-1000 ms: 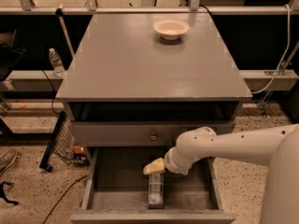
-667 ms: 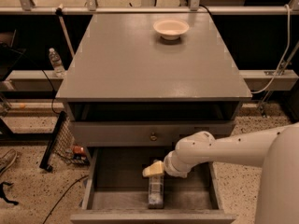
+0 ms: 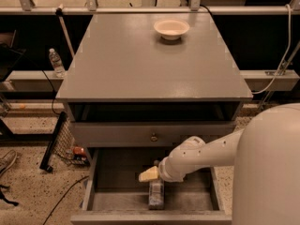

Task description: Pick blue plastic bottle from middle drawer and place on counter

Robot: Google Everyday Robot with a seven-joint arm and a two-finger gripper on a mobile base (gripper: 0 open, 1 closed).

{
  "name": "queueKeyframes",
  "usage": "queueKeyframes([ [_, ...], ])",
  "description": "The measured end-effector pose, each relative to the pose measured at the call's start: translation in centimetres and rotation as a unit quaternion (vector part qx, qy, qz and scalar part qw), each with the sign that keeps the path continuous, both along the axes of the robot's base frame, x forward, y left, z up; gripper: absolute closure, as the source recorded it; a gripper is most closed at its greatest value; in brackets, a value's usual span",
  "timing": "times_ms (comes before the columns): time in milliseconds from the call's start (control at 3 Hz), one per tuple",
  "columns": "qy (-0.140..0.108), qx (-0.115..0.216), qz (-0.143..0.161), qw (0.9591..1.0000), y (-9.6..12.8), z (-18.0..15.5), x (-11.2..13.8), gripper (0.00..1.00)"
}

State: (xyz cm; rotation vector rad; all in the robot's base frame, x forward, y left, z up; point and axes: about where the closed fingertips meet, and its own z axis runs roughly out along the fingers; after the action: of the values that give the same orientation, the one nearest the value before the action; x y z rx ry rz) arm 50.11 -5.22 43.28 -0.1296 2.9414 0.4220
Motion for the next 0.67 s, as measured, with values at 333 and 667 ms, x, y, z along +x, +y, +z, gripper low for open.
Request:
queueKeyframes([
  [333, 0.001, -0.012, -0.006, 0.9999, -0.12, -0.59, 0.02, 0.0],
  [667, 0.002, -0.018, -0.012, 0.9998, -0.26, -1.13, -0.18, 0.0],
])
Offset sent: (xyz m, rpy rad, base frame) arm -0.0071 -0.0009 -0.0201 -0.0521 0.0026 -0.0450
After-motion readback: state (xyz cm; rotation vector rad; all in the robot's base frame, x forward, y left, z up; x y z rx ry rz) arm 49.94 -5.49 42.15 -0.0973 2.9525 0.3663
